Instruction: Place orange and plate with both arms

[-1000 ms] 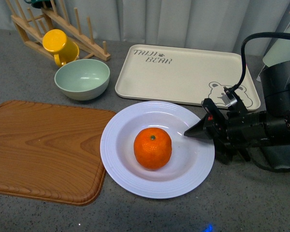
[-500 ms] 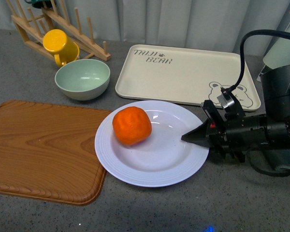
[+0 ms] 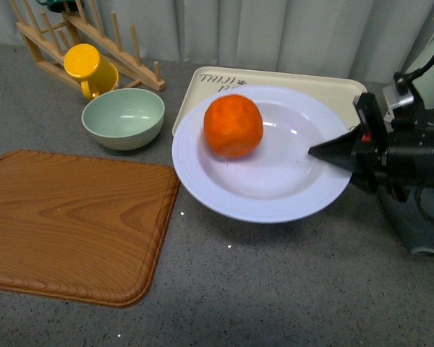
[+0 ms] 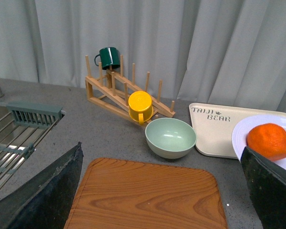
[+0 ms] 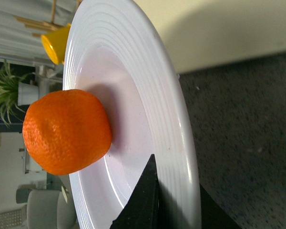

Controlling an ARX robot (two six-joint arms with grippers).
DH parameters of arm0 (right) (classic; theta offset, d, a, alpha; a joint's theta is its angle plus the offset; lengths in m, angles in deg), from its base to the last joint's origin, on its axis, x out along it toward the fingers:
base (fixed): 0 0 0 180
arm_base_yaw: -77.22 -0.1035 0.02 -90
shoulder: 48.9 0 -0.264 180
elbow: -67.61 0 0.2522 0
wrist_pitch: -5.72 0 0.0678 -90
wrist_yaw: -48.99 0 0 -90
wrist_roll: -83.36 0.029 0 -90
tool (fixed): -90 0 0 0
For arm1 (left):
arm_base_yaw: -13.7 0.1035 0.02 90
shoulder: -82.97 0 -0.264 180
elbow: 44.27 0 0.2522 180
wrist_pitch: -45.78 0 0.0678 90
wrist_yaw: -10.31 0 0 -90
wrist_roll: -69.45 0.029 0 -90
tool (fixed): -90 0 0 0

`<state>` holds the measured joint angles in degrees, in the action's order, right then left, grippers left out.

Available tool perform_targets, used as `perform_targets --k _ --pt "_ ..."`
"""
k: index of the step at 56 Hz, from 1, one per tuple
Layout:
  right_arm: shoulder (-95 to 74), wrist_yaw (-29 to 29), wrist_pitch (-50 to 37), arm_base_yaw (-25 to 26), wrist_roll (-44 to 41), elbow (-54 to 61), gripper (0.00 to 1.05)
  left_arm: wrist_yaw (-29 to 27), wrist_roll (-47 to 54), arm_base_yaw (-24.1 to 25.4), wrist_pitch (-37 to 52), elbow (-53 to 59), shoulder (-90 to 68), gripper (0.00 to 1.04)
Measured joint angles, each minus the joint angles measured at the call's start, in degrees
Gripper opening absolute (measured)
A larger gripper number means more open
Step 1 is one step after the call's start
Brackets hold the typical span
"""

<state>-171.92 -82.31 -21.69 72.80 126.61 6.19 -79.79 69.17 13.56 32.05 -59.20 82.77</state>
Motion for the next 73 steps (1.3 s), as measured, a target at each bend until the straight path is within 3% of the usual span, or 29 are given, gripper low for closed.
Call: perform_targets --k 15,34,58,73 --pt "-4.11 0.77 -1.33 1.14 5.18 -10.38 0.04 0.00 0.00 0.00 0.00 0.00 0.00 0.98" --pt "-16.90 2.34 6.60 0.15 7.15 -30.82 0.04 0.00 0.00 0.00 0.00 0.00 0.00 0.98" --pt "-31.41 7.02 28.72 0.57 2.78 -58.07 0.04 0.00 0.00 0.00 0.00 0.00 0.00 0.98" --pt "-28.63 8.33 29.86 2.21 -1.25 -55.56 0.60 0.00 0.00 0.00 0.00 0.00 0.00 0.98"
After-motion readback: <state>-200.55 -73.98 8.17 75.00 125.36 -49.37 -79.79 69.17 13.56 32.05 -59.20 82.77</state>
